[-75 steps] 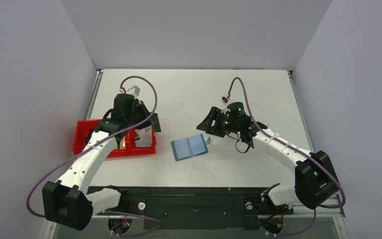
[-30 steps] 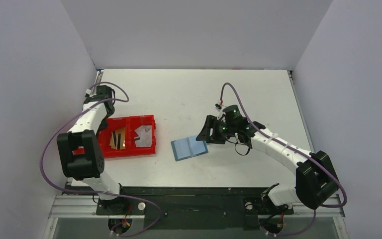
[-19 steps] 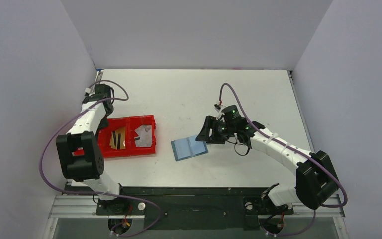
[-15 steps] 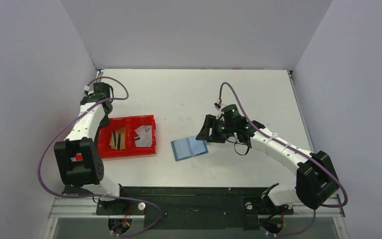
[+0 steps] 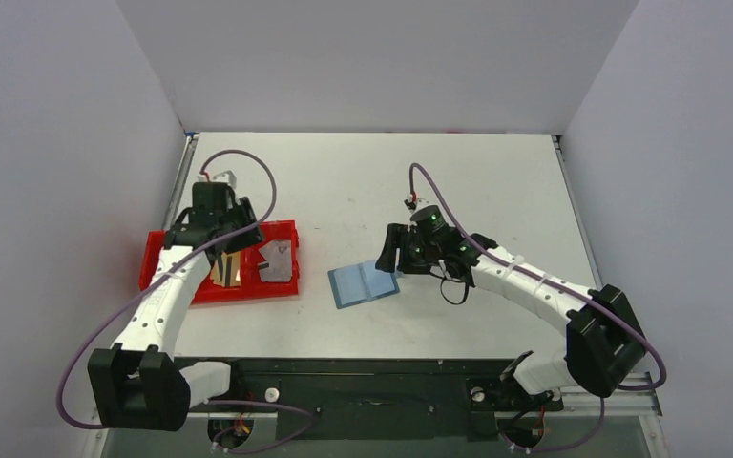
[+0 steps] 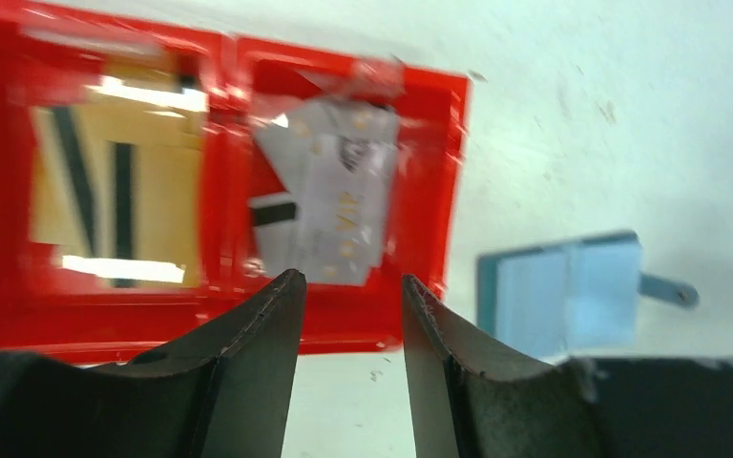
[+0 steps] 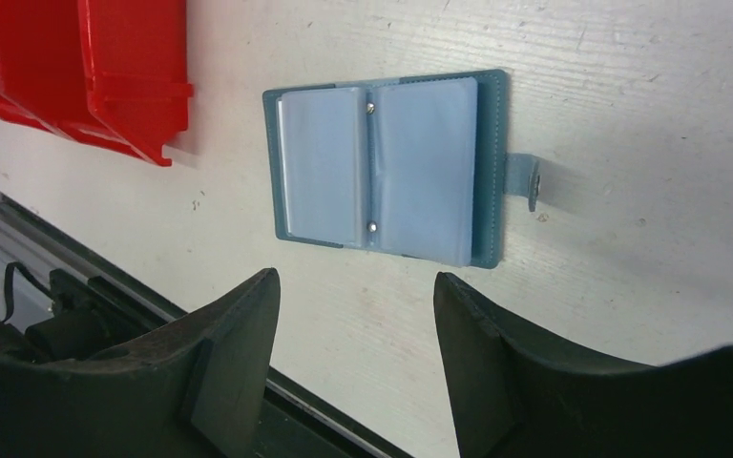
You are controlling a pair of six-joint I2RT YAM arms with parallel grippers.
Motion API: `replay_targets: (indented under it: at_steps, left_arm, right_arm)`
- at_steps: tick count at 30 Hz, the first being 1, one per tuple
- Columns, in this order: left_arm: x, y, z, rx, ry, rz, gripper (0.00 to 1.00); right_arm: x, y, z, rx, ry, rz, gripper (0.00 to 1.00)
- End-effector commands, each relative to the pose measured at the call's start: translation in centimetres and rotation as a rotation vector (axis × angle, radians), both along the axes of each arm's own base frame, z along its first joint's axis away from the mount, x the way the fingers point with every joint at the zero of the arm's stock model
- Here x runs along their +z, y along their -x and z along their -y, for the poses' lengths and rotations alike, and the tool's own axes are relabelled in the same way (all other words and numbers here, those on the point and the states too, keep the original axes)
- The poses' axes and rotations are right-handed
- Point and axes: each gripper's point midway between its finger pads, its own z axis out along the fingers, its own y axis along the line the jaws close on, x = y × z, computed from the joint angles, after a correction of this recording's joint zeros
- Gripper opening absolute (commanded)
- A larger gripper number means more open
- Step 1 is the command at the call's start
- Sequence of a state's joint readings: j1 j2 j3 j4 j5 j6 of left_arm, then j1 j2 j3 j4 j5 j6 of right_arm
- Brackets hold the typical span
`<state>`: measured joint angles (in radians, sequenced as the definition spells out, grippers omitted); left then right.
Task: Take the credit cards out of the card holder
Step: Place the credit card in the storage box, then remove the credit card from the card holder.
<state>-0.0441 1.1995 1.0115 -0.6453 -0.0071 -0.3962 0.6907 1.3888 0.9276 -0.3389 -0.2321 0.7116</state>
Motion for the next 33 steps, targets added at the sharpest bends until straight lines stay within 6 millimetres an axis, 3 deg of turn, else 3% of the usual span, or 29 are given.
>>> replay_targets:
  at_steps: [1, 5, 10, 33]
  left_arm:
    - [1.1, 0.3, 6.8, -0.17, 0.225, 0.071, 0.39]
    - [0.8, 1.2, 10.2, -0.251, 0.343, 0.069, 0.41]
    - [0.9, 1.6, 12.1, -0.279, 0.393, 0.074, 0.43]
    - [-0.2, 2.6, 12.0, -0.278, 0.395, 0.038, 0.43]
  right_arm:
    - [0.6, -2.0, 0.0, -0.052, 0.055, 0.095, 0.56]
    - [-0.4, -1.9, -0.6, -0.055, 0.087, 0.111, 0.56]
    - [-1.4, -1.9, -1.9, -0.038, 0.146, 0.143, 0.56]
    - [-6.9, -0.4, -7.8, 0.101, 0.353, 0.121, 0.55]
